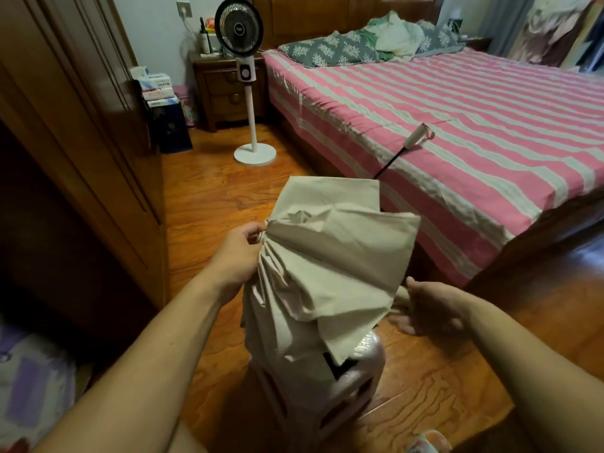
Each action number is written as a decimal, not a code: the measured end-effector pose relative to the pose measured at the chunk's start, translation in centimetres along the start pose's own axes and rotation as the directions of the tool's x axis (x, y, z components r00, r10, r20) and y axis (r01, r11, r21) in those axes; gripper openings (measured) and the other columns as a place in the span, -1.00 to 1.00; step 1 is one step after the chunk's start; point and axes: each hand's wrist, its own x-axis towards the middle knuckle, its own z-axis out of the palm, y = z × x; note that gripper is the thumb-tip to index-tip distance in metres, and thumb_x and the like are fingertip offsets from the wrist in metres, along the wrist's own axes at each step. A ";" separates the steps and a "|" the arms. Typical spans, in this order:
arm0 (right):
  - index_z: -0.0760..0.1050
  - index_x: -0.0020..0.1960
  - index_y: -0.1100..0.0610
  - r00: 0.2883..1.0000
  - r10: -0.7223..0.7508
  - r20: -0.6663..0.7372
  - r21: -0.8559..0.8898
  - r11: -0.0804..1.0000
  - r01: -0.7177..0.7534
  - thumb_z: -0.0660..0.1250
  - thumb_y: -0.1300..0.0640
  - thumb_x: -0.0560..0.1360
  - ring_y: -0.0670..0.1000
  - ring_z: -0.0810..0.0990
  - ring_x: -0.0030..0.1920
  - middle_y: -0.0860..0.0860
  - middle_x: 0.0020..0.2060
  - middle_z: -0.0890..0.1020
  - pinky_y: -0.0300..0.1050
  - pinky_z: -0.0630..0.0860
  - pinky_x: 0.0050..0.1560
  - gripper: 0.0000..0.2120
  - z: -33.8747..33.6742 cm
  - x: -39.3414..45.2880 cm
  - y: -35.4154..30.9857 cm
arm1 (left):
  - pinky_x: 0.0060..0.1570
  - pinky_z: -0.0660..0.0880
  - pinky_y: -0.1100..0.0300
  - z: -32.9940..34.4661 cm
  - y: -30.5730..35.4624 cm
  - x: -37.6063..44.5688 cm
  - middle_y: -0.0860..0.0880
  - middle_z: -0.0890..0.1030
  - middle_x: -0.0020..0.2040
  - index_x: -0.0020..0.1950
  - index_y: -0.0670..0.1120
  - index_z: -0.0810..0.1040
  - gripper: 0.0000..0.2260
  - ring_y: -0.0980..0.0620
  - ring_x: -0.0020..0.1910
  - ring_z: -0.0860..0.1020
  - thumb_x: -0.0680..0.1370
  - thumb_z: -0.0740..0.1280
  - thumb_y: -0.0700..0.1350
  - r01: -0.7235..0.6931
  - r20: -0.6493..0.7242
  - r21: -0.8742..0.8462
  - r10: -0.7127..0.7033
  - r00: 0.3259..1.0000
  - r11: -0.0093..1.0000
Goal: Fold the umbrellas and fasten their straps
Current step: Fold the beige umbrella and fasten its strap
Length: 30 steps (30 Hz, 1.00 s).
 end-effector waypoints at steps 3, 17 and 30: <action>0.49 0.16 0.28 0.923 -0.229 -0.308 -0.267 0.952 0.148 0.18 -0.09 0.70 0.19 0.59 -0.06 0.19 -0.08 0.56 0.08 0.53 -0.02 -0.59 -1.0 -0.8 -1.7 | -0.03 0.59 0.22 -0.6 1.7 -0.5 0.07 0.73 -0.12 0.01 -0.04 0.71 -0.88 0.20 -0.13 0.66 0.53 0.48 -0.23 -0.165 -0.041 0.198 0.176 0.984 0.966; 0.68 0.13 0.02 0.405 -0.829 0.386 -0.620 0.091 0.779 0.32 0.32 0.59 -0.16 0.62 0.11 -0.11 0.10 0.67 -0.14 0.56 0.17 -0.72 6.4 -10.7 -6.6 | -0.14 0.44 0.41 2.0 3.7 -1.8 0.18 0.61 -0.08 0.12 0.12 0.64 -0.75 0.28 -0.08 0.56 0.49 0.54 -0.08 -0.495 0.493 0.589 0.202 0.846 0.639; 0.33 0.48 -0.29 0.402 -0.828 0.391 -0.838 -0.140 0.527 0.31 -0.35 0.47 0.04 0.38 0.30 -0.12 0.25 0.55 0.05 0.20 0.30 -0.40 9.5 -6.7 -5.6 | 0.10 0.61 0.20 5.3 3.9 -1.3 0.05 0.65 0.08 0.17 -0.06 0.47 -0.72 0.21 0.09 0.63 0.53 0.47 -0.21 -0.478 0.351 0.427 0.347 0.870 0.768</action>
